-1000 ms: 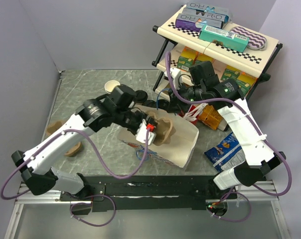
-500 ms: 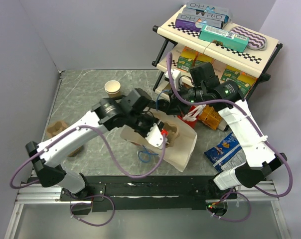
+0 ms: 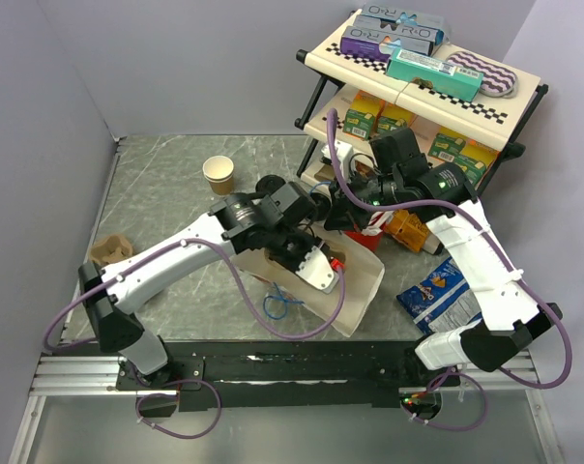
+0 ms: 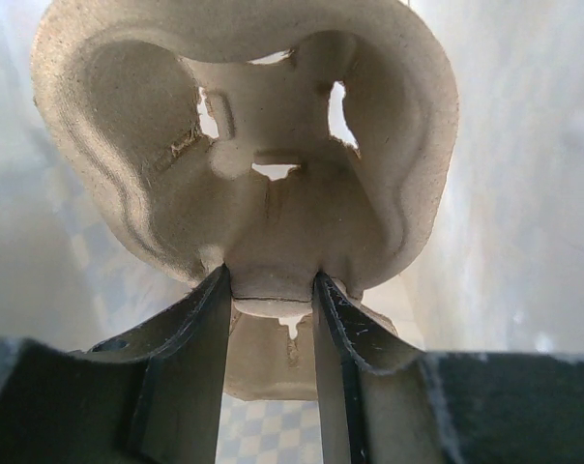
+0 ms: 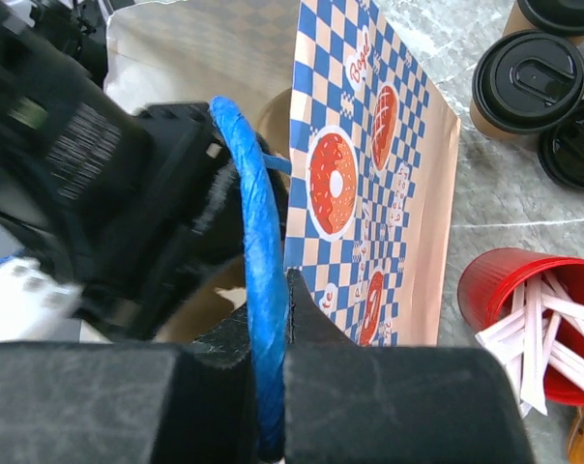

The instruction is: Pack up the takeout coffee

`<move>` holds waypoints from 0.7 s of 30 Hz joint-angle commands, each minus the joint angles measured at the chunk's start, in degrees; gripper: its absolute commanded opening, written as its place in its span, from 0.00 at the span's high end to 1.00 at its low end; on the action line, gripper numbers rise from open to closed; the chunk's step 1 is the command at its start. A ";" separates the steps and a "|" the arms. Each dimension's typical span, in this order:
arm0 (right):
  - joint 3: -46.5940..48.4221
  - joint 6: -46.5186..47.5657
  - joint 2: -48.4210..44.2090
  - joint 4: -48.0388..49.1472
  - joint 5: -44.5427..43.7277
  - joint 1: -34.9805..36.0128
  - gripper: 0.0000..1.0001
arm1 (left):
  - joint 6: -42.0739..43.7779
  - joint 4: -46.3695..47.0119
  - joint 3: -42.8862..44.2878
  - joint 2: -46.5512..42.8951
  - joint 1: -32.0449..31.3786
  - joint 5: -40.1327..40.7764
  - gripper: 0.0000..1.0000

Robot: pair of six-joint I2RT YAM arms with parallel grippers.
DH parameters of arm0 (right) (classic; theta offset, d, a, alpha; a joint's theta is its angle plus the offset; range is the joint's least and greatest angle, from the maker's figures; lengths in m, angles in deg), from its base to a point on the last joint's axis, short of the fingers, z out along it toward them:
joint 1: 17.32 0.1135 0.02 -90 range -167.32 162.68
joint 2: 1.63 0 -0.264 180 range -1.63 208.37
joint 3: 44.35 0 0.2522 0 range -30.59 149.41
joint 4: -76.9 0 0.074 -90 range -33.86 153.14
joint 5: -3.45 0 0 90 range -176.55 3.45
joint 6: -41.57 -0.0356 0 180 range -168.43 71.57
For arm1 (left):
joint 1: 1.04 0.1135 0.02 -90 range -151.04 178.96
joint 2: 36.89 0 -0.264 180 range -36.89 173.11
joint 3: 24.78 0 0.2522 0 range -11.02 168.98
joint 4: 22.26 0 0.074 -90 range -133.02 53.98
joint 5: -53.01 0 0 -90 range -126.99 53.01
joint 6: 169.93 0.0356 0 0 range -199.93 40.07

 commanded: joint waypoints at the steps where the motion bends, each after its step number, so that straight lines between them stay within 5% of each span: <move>1: 0.22 -0.94 -2.25 0.45 1.55 0.44 1.00 | -1.45 -0.40 2.85 2.88 -0.69 2.73 0.99; 12: -1.02 -1.99 -2.78 0.71 1.21 0.35 1.00 | -5.41 1.35 -1.45 3.68 -2.10 6.08 0.99; 21: 0.21 -4.63 -0.32 1.59 -2.75 -1.32 1.00 | -8.75 12.07 -10.15 -2.64 -3.68 10.90 0.99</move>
